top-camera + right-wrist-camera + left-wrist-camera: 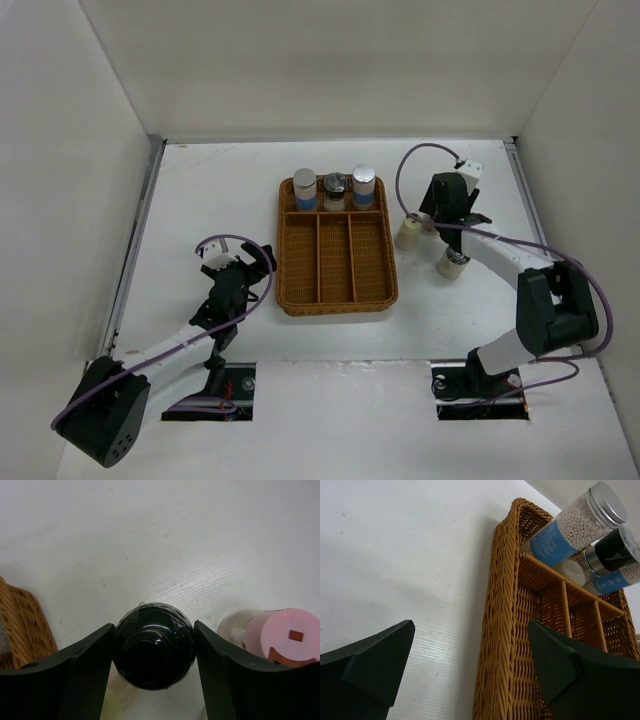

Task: Organize the condiment bottles

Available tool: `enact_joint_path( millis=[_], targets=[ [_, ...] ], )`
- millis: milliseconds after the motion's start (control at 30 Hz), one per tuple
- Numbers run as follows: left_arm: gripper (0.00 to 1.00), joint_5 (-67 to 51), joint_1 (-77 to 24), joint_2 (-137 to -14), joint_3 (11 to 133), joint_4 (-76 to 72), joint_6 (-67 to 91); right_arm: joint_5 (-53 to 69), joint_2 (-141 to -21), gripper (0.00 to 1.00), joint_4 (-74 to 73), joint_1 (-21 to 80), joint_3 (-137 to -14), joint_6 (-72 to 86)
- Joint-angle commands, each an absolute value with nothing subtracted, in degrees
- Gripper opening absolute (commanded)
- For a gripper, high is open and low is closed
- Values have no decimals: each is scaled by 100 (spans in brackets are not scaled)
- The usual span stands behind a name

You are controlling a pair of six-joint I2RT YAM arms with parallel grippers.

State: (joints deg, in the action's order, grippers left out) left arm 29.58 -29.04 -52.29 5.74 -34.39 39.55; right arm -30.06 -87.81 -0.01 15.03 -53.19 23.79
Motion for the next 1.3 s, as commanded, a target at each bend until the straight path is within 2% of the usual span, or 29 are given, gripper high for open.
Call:
enact_joint_path(
  millis=[0,167,333,467,633,1000,1267],
  targets=[
    [100,2918,-2896,-5256,721,-3709,4017,-3330,-8026,51,589,1507,-5581,2330],
    [100,2979,-2870,-5115,668,-3735,4017,-3533,-7393,50,659,2050,-5809,1917],
    [100,2997,-2852,-4958,624,-3683,4017,-3419,-7260,50,650,3130,-5994,1740],
    [100,3032,-2843,-5045,650,-3665,4034,-3086,-7566,50,755,4168,-6178,1880],
    [100,3094,-2843,-5009,633,-3683,4061,-2699,-8506,50,958,5030,-6819,1960],
    [100,3128,-2834,-4685,589,-3480,4034,-2487,-10378,50,1011,5304,-7953,1916],
    [100,3111,-2817,-4807,589,-3533,4061,-2619,-11030,53,1037,5295,-8095,1907]
  ],
)
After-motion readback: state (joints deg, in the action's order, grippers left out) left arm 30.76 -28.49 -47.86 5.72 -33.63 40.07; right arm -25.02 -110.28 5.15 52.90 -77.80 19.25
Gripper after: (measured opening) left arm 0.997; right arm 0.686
